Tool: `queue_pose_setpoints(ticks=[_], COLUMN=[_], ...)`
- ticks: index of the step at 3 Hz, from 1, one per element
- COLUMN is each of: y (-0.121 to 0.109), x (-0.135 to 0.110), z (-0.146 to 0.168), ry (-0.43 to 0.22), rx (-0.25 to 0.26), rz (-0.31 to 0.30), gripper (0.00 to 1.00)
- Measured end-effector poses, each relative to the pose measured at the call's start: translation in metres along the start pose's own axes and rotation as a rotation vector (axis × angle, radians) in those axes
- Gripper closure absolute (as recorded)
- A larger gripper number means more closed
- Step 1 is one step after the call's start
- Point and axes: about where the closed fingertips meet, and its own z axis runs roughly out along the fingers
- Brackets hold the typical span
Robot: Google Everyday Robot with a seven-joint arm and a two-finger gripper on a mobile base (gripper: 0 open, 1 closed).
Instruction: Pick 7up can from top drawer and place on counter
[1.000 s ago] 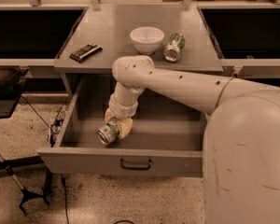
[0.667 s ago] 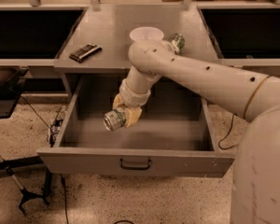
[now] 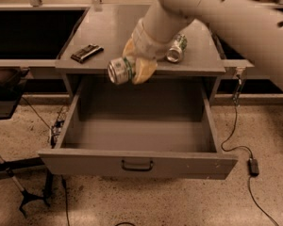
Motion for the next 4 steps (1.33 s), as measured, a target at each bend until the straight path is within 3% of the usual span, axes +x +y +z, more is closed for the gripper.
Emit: queue_pose_setpoints(ticks=[1, 2, 3, 4], y=[-0.053, -0.053, -0.060, -0.088], x=[-0.016, -0.016, -0.003, 0.034], z=[-0.081, -0.080, -0.082, -0.079], ry=[0.050, 0.051, 0.104, 0.183], rx=[0.141, 0.139, 0.168, 0.236], rz=[0.073, 0.073, 0.103, 0.192], gripper=[1.00, 1.00, 1.00, 1.00])
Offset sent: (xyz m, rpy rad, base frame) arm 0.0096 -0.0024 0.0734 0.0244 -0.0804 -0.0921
